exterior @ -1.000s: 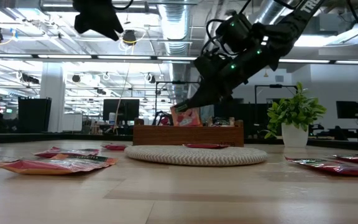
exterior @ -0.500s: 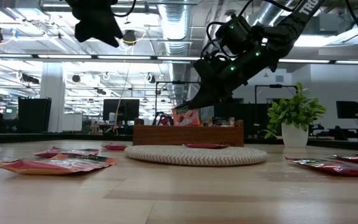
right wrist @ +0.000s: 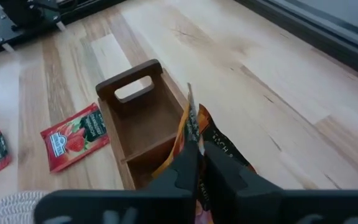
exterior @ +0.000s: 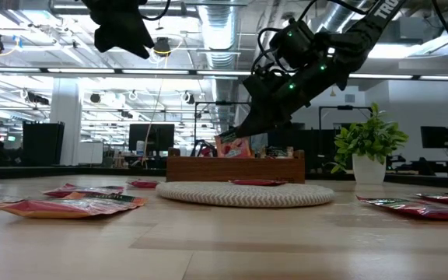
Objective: Pick & Place Tea
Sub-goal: Put the orange tea bag into the middle section of the wooden organizer
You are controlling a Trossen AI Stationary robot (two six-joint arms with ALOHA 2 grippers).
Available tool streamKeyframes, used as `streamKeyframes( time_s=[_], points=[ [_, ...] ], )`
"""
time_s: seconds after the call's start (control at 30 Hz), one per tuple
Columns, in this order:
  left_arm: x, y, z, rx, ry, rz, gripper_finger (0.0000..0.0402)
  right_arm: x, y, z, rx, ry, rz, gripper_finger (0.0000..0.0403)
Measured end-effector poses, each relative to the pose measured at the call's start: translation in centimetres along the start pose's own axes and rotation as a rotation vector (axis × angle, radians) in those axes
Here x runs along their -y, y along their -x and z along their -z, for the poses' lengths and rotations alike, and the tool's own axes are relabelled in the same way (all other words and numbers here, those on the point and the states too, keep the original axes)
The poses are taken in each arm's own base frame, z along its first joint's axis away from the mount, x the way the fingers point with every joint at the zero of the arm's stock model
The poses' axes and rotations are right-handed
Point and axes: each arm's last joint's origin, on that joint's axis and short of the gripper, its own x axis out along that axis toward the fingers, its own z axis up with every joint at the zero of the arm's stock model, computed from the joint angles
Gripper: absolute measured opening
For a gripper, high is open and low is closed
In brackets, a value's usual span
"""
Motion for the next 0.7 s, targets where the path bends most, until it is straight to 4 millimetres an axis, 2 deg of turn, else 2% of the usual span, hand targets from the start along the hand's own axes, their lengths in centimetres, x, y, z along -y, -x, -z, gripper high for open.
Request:
streamKeyframes(
  time_s=[0.27,0.47,0.6,0.7],
  points=[
    [0.0,0.0,0.0,0.0,-0.005,0.0,0.0151,0.4,0.0,0.3,-0.037,0.002,0.017,0.0087],
    [0.0,0.0,0.0,0.0,-0.005,0.0,0.0151,0.8,0.3,0.0,-0.033,0.002,0.029,0.0102],
    [0.0,0.0,0.0,0.0,-0.006,0.0,0.0151,0.0,1.9,-1.2,0.004,0.05,-0.006,0.0097],
    [0.0,0.0,0.0,0.0,-0.006,0.0,0.0151,-1.4,4.3,-2.0,-0.001,0.132,-0.079,0.0093]
  ],
)
